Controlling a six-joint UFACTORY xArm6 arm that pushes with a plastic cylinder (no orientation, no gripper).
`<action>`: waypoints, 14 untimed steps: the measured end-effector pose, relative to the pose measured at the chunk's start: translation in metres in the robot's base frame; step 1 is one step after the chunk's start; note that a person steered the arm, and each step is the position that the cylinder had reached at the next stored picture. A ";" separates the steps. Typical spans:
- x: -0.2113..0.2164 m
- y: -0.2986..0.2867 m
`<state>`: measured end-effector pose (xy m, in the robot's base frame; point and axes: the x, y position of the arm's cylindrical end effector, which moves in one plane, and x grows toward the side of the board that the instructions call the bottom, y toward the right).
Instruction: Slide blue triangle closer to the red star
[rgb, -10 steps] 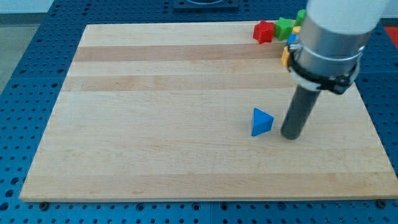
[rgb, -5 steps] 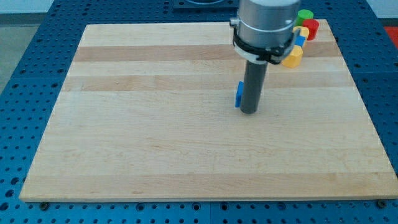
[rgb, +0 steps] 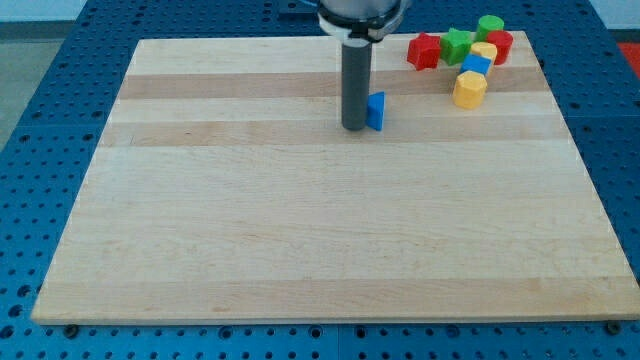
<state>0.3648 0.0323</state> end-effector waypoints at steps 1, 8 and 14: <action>-0.022 0.013; -0.024 0.040; -0.045 0.032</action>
<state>0.3202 0.0640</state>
